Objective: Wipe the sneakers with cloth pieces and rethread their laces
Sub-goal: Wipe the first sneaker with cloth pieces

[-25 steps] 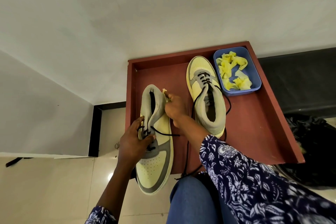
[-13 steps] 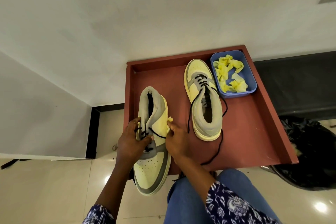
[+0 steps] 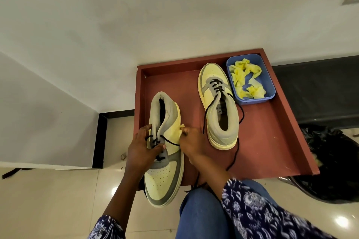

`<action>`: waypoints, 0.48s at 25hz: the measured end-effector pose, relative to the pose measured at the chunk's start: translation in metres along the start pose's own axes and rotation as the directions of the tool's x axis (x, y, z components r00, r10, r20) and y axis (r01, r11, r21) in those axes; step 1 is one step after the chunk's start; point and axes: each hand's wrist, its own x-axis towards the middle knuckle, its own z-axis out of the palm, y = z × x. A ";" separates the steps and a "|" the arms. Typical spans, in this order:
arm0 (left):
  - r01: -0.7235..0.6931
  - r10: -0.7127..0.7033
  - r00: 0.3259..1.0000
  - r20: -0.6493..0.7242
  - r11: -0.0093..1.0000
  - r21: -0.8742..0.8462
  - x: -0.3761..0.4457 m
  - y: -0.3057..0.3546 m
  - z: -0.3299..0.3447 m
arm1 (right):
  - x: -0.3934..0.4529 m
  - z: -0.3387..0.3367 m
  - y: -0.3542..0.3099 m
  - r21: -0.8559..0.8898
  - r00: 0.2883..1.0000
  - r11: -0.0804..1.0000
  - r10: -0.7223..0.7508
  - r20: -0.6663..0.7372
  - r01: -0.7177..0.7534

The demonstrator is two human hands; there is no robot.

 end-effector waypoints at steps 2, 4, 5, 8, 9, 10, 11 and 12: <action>-0.011 0.011 1.000 -0.003 1.000 -0.007 -0.001 0.000 0.000 | 0.015 0.000 -0.014 0.005 0.999 1.000 0.023 -0.039 -0.023; -0.016 0.015 1.000 -0.008 1.000 -0.017 -0.001 0.000 0.000 | 0.027 -0.005 -0.031 0.014 0.998 1.000 0.027 -0.056 -0.027; -0.014 0.014 1.000 -0.009 1.000 -0.020 -0.001 0.000 0.000 | 0.032 -0.008 -0.040 0.002 0.998 1.000 0.019 -0.059 -0.019; -0.019 0.019 1.000 -0.010 1.000 -0.019 0.000 -0.001 0.001 | 0.045 -0.015 -0.058 -0.030 0.999 0.999 -0.024 -0.047 0.023; -0.022 0.022 1.000 -0.011 1.000 -0.022 0.000 -0.001 0.001 | 0.048 -0.015 -0.059 -0.013 0.998 0.999 -0.046 -0.035 0.045; -0.023 0.023 1.000 -0.011 0.999 -0.022 0.000 -0.001 0.001 | 0.050 -0.014 -0.058 0.009 0.998 0.998 -0.064 -0.025 0.064; -0.023 0.023 1.000 -0.012 1.000 -0.020 0.000 -0.002 0.001 | 0.049 -0.013 -0.056 0.026 0.997 0.997 -0.077 -0.019 0.077; -0.023 0.023 1.000 -0.014 1.000 -0.017 0.000 -0.002 0.001 | 0.048 -0.010 -0.052 0.044 0.996 0.995 -0.090 -0.024 0.091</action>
